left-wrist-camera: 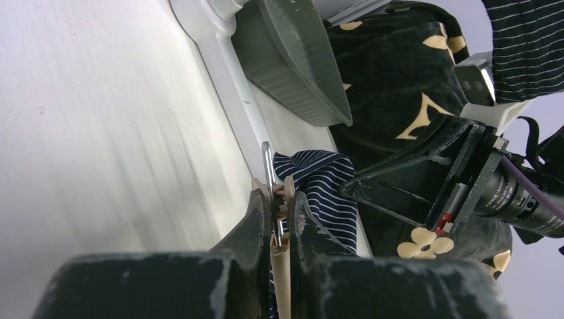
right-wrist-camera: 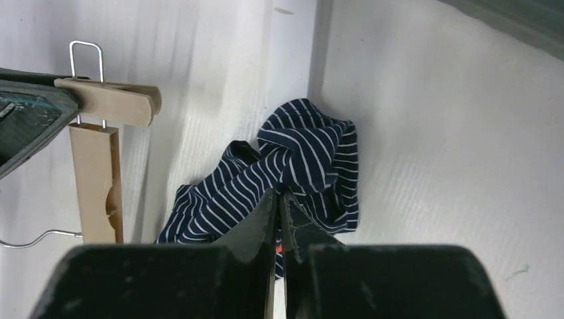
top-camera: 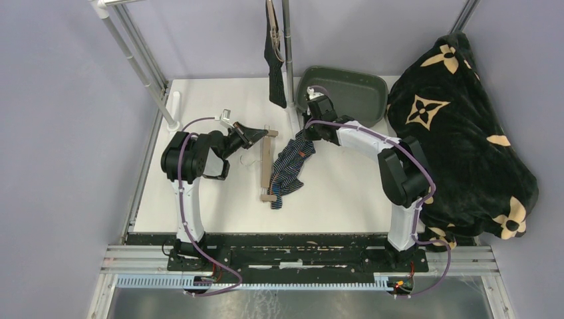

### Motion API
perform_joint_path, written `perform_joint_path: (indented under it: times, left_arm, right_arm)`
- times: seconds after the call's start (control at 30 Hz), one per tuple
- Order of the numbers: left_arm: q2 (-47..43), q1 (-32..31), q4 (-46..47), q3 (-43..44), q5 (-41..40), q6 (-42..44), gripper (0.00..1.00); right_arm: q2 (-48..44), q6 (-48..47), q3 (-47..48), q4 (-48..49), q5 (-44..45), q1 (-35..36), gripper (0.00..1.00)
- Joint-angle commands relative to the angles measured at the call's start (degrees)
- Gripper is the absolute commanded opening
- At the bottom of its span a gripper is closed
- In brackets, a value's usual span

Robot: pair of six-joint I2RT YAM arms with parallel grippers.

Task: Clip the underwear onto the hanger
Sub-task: Clamp the underwear onto the hanger.

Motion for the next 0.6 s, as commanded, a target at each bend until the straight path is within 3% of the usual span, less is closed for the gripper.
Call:
perform_joint_path:
  times: [0.0,0.17,0.3,0.4,0.47,0.57]
  left_arm:
    - [-1.29,0.18,2.73,0.30,2.07,1.03,0.03]
    - [-1.10,0.25,2.94,0.32,2.20,0.96,0.03]
    - [-1.23,0.24,2.91,0.10,2.12,0.90,0.03]
    - [-1.19,0.32,2.91,-0.14,2.21,0.90,0.03]
    - [-1.27,0.38,3.06,-0.36,2.16,0.90,0.03]
    - [-1.28,0.73,3.22,-0.48,2.25,0.74,0.03]
  right_arm:
    - [1.14,1.05,2.24,6.01,-4.58,-0.07,0.09]
    - [3.27,0.72,4.81,11.59,-10.96,-0.09,0.09]
    - [6.47,1.69,8.56,15.07,-19.69,-0.48,0.32]
    - [6.35,1.84,8.40,16.92,-20.96,-0.95,0.44]
    - [4.55,0.65,6.44,17.53,-19.35,-1.36,0.46]
    - [1.73,-1.84,2.59,16.67,-16.97,-2.35,0.39]
